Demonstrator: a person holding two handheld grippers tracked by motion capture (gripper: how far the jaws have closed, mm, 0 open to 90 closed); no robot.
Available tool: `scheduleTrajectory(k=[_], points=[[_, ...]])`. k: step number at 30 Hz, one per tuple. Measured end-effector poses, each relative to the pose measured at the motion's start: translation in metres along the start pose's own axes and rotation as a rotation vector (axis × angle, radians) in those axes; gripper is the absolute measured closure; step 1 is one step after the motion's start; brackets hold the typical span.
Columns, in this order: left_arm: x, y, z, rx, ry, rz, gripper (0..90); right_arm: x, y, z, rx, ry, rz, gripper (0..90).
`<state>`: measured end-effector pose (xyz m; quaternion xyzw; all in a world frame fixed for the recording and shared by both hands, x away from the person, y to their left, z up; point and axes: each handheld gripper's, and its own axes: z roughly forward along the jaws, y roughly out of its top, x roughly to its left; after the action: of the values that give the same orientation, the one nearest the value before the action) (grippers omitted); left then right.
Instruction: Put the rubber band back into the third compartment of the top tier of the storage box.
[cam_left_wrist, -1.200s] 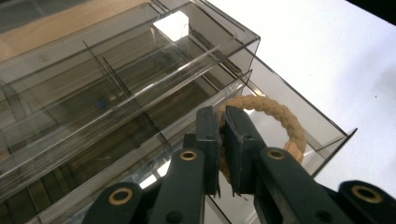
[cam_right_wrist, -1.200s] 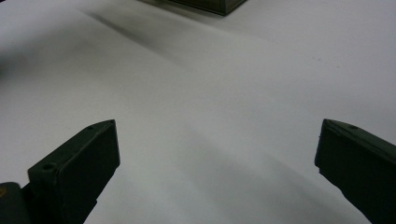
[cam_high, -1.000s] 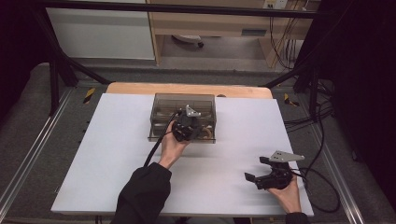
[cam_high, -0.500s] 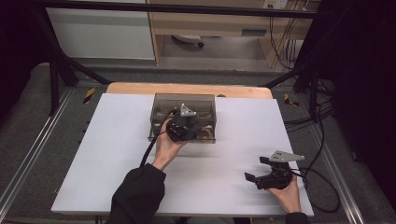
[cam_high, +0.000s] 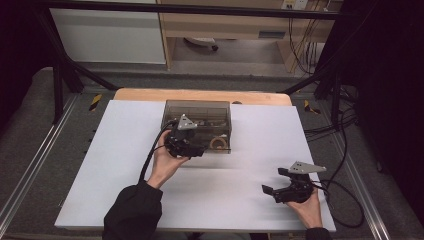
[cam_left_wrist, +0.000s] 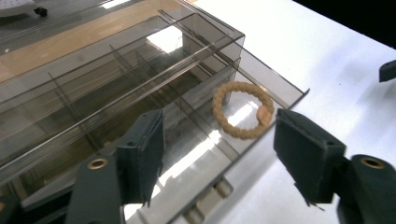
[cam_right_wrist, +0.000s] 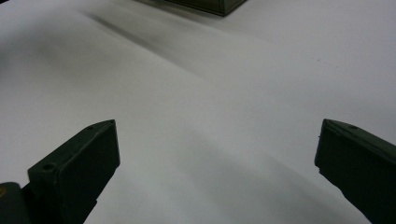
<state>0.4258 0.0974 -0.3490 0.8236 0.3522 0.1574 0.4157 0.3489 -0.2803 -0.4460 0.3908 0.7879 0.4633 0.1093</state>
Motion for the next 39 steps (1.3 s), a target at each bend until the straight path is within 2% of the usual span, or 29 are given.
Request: scheduleTrajectory(k=[8, 18, 24, 28, 31, 33, 36, 39], points=[[0.006, -0.011, -0.018, -0.005, 0.024, 0.017, 20.4, 0.0, 0.0, 0.0, 0.002, -0.001, -0.001, 0.6], [0.016, -0.029, -0.036, -0.016, 0.058, 0.013, 9.6, 0.0, 0.0, 0.0, 0.001, -0.001, 0.0, 0.6], [0.025, -0.042, -0.046, -0.019, 0.074, -0.003, 6.8, 0.0, 0.0, 0.0, 0.001, -0.001, 0.001, 0.6], [0.032, -0.051, -0.051, -0.037, 0.065, 0.006, 6.4, 0.0, 0.0, 0.0, 0.002, -0.001, 0.001, 0.6], [0.038, -0.057, -0.054, -0.051, 0.063, 0.036, 6.2, 0.0, 0.0, 0.0, 0.001, -0.001, 0.002, 0.6], [0.039, -0.063, -0.059, -0.03, 0.085, 0.011, 6.2, 0.0, 0.0, 0.0, 0.002, -0.001, 0.002, 0.6], [0.043, -0.072, -0.063, -0.02, 0.102, -0.003, 6.2, 0.0, 0.0, 0.0, 0.002, -0.001, 0.005, 0.6], [0.047, -0.08, -0.066, -0.02, 0.104, -0.011, 6.1, 0.0, 0.0, 0.0, 0.001, -0.001, 0.006, 0.6]])
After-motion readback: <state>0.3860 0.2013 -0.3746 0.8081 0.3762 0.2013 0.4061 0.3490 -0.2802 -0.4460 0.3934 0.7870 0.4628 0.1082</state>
